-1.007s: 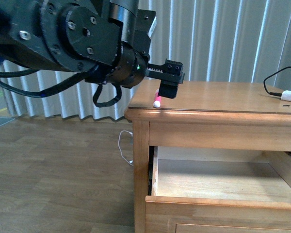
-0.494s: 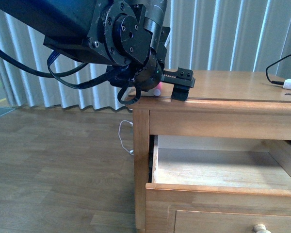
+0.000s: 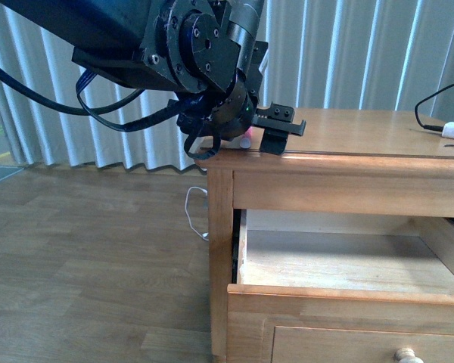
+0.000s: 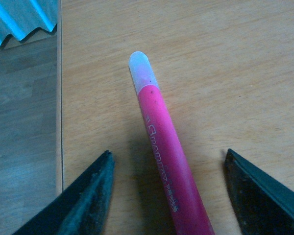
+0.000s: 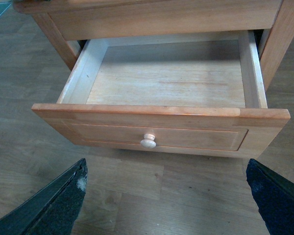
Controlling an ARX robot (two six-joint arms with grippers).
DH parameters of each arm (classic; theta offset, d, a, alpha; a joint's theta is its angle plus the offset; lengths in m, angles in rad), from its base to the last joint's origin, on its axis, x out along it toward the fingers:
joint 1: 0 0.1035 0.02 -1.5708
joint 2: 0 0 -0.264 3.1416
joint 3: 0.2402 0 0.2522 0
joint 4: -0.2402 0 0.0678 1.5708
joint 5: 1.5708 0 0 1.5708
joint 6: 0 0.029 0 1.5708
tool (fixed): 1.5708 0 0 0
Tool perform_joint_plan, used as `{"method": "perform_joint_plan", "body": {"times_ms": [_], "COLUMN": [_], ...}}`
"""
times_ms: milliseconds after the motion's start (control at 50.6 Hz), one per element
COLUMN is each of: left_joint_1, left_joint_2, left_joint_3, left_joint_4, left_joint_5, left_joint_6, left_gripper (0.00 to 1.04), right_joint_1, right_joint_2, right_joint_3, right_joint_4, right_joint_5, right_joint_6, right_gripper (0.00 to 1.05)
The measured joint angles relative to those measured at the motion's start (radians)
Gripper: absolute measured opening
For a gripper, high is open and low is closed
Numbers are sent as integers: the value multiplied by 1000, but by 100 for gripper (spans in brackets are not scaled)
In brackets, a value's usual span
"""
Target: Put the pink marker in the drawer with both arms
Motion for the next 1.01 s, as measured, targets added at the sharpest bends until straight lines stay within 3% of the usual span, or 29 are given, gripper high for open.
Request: {"method": "perform_joint_plan", "body": {"times_ms": [355, 494, 612, 770, 1007], "left_joint_1": [6, 11, 14, 14, 8], "left_joint_2": [1, -13, -61, -180, -415], "left_joint_3": [-10, -42, -128, -277, -451], "left_joint_4": [14, 50, 127, 233, 254], "left_joint_5": [14, 42, 136, 306, 568], "left_joint_6": [16, 18, 25, 57, 183], "left_gripper": [16, 15, 15, 15, 15], "right_joint_1": [0, 0, 0, 0, 0], "right_joint_2": [0, 0, 0, 0, 0], "right_joint_3": [0, 0, 0, 0, 0], "right_joint_4": [0, 0, 0, 0, 0], "right_joint_5": [0, 0, 0, 0, 0], "right_joint_6": [0, 0, 0, 0, 0], "right_gripper": [96, 96, 96, 96, 96]}}
